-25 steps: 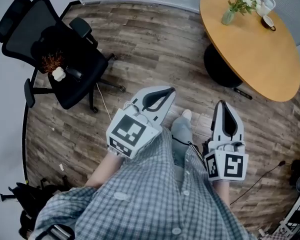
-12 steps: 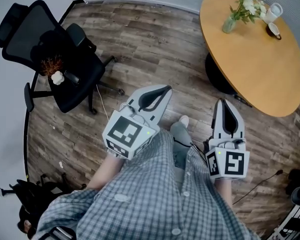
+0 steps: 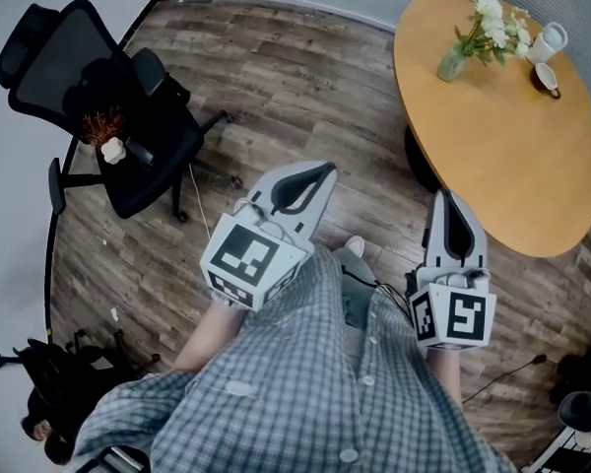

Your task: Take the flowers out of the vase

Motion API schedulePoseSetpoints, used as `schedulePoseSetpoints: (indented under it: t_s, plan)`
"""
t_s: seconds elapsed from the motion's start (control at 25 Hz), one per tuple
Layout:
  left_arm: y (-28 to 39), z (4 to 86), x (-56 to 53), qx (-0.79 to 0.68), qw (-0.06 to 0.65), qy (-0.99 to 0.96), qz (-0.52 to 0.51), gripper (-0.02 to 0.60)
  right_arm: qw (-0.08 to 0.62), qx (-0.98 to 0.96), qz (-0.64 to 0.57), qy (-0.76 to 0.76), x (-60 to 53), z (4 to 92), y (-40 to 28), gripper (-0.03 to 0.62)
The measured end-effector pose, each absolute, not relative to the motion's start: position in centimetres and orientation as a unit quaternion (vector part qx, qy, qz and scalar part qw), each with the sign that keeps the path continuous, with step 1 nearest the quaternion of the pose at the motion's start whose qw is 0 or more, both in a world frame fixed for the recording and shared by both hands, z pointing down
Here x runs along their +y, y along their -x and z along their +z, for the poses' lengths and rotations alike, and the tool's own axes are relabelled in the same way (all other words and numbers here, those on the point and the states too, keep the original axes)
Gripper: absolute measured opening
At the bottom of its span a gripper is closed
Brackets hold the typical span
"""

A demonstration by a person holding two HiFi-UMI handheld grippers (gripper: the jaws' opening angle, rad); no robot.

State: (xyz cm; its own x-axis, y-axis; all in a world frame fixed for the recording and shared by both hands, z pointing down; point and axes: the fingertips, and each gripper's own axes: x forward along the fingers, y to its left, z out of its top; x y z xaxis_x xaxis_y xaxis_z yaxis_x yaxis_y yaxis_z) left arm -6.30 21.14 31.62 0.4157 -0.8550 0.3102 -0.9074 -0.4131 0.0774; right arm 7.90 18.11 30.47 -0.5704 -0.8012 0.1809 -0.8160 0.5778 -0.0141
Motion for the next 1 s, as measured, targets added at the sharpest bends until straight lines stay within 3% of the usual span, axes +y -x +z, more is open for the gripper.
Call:
schedulePoseSetpoints:
  t_s: [1.0]
  plan:
    - [2.1,30.2,14.2,-0.551,0.089,-0.824,0.097,0.007,0.062,-0.901,0.024,-0.43,10.5,29.4,-11.2,0.009]
